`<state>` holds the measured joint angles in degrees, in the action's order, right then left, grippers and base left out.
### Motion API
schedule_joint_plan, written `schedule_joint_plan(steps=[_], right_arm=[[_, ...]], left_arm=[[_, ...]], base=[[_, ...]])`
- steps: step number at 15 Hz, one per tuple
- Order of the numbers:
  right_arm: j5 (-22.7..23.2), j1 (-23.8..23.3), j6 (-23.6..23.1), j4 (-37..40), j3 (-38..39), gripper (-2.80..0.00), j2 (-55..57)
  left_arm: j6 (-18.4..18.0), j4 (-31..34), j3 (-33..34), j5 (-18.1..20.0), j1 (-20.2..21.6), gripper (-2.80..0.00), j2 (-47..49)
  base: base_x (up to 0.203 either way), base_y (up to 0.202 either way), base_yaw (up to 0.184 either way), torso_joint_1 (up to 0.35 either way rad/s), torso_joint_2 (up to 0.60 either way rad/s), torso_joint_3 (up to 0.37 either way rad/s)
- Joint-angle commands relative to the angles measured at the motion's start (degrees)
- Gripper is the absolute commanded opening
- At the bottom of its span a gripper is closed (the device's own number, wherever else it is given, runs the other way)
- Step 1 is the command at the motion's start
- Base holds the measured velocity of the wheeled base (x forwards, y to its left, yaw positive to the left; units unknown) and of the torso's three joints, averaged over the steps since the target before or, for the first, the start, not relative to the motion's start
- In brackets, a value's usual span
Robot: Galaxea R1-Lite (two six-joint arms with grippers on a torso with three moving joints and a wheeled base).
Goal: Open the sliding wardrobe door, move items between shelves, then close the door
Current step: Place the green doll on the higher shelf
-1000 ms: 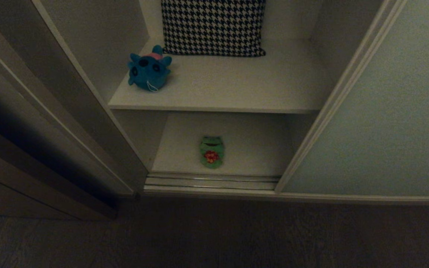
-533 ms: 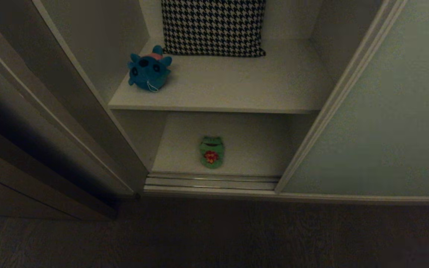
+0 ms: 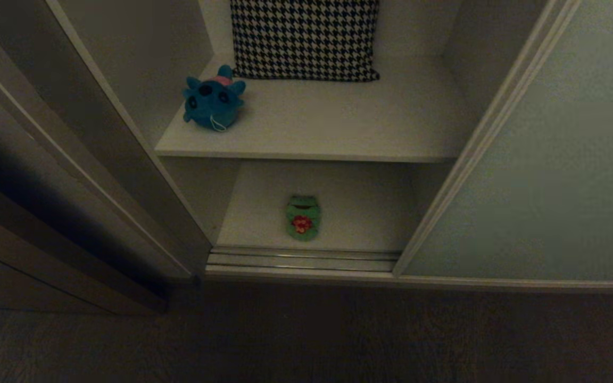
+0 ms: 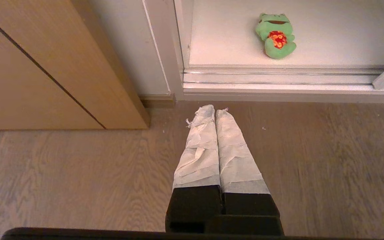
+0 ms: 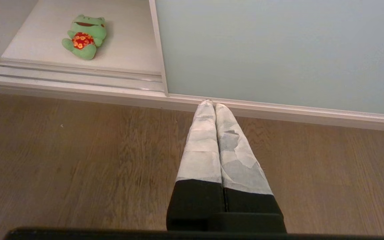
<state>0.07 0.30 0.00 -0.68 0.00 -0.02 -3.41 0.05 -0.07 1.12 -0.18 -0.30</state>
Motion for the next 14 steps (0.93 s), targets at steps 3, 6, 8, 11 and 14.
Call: schedule_joint_plan(steps=[3,6,8,11,14], right_arm=[[0.01,0.05,0.0,-0.02,0.0,-2.8,-0.15],[0.01,0.05,0.0,-0.02,0.0,-2.8,-0.15],[0.01,0.05,0.0,-0.02,0.0,-2.8,-0.15],[0.01,0.05,0.0,-0.02,0.0,-2.8,-0.15],[0.01,0.05,0.0,-0.02,0.0,-2.8,-0.15]], left_arm=[[0.15,0.24,-0.05,0.02,0.01,-2.8,0.3],[-0.15,0.57,-0.19,0.02,0.01,-2.8,0.3],[-0.1,1.01,-0.37,0.37,0.01,-2.8,0.3],[-0.1,0.48,-0.19,-0.07,0.01,-2.8,0.3],[-0.1,0.83,-0.28,0.02,0.01,-2.8,0.3]], base=[[0.0,0.0,0.0,0.002,0.0,-0.067],[0.0,0.0,0.0,0.003,0.0,-0.176],[0.0,0.0,0.0,0.004,0.0,-0.19],[0.0,0.0,0.0,0.003,0.0,-0.198],[0.0,0.0,0.0,-0.001,0.0,-0.2]])
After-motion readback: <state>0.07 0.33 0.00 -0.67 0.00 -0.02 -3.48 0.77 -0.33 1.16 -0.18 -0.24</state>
